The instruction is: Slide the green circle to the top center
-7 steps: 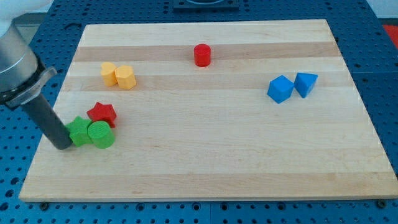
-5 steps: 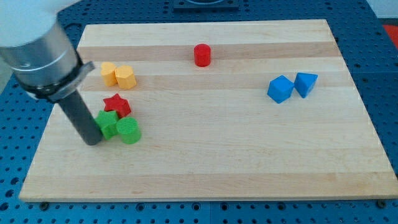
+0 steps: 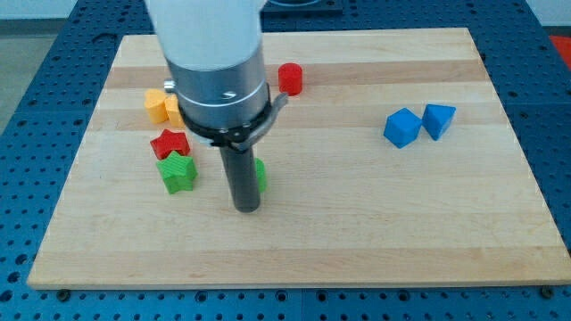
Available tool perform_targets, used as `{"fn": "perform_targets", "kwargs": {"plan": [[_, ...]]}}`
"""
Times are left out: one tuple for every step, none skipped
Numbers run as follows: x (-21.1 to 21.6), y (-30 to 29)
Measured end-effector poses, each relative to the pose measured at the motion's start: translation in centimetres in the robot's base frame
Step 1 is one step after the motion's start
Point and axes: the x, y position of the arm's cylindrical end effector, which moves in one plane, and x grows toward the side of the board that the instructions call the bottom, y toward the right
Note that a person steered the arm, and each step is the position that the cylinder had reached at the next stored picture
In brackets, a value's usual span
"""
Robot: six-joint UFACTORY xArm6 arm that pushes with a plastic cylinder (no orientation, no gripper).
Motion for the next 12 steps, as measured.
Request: {"fn": "perform_targets", "kwargs": {"plan": [[-1.8, 0.0], [-4.0, 0.5], [-6.5, 0.5], [-9.2, 0.5], [-12.0, 0.5], [-14.9, 0.5], [-15.5, 0.5], [-15.3, 0.5], [-14.5, 0.5], [-13.9, 0.5], [-12.8, 0.4], [-12.8, -1.4]]}}
